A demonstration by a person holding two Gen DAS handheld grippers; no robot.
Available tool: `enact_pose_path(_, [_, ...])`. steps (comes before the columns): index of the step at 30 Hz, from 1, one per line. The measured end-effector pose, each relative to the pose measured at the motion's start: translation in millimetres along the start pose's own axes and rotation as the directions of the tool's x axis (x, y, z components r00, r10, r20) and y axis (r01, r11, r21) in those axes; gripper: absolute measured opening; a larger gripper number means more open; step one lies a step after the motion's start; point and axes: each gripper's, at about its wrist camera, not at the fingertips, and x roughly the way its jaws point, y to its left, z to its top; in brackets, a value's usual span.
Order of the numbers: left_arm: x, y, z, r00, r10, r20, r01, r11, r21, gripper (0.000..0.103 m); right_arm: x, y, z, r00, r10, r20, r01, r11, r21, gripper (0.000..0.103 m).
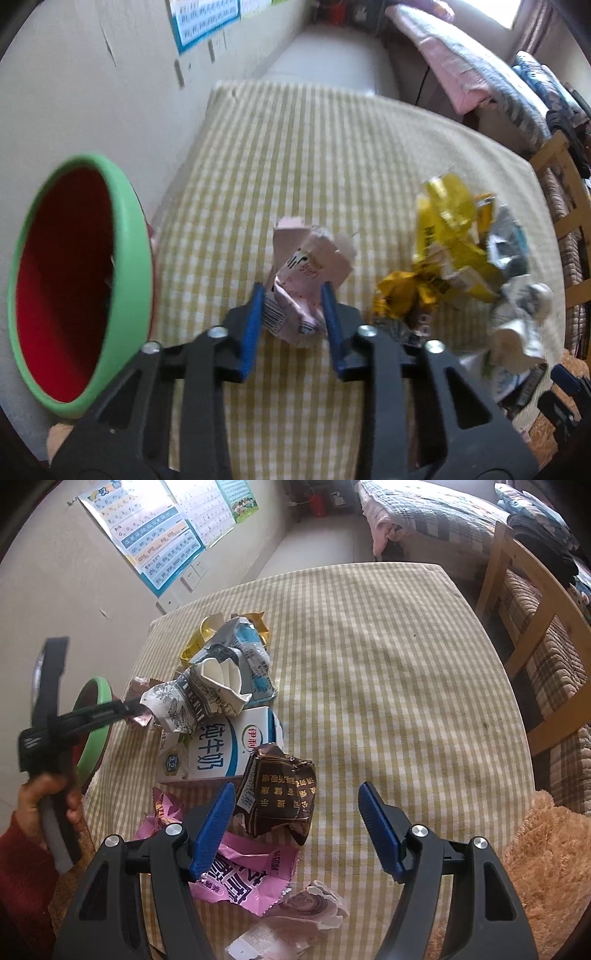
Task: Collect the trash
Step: 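Grasp the white-pink paper with the left tool while the right tool grasps the brown packet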
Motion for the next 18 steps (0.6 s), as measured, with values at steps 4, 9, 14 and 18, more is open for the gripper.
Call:
enact_pose_path(4, [-3.8,2.2,-3.0,1.000,-0.008,0.008,0.008,1.000,-0.011,0.024,2.4,-1.8,-0.1,1.000,-0.001,-0.010,0.001,1.000,0.011,0.067])
enact_pose_path(9, [-28.3,4.5,-19.1,0.999,-0.008,0.053,0.008,1.000,-0.006,0.023,7.7,0.4,-3.0,1.000,0.006,-0.028,-0.006,1.000,0.008,0.067])
enact_pose_path(14, [-57.4,18.4,-46.8,0.996,0.009,0.091,-0.003,0.998,-0.061,0.024,12.8,1.5,-6.3,0.999,0.015,-0.042,-0.015,1.000,0.010,0.067])
enact_pose_path(18, [-73.8,33.9,-67.1,0.993,0.040,0.108,-0.023,0.988,-0.155,0.024,13.0,2.5,-7.7,0.999,0.023,-0.043,-0.022,1.000,0.007,0.067])
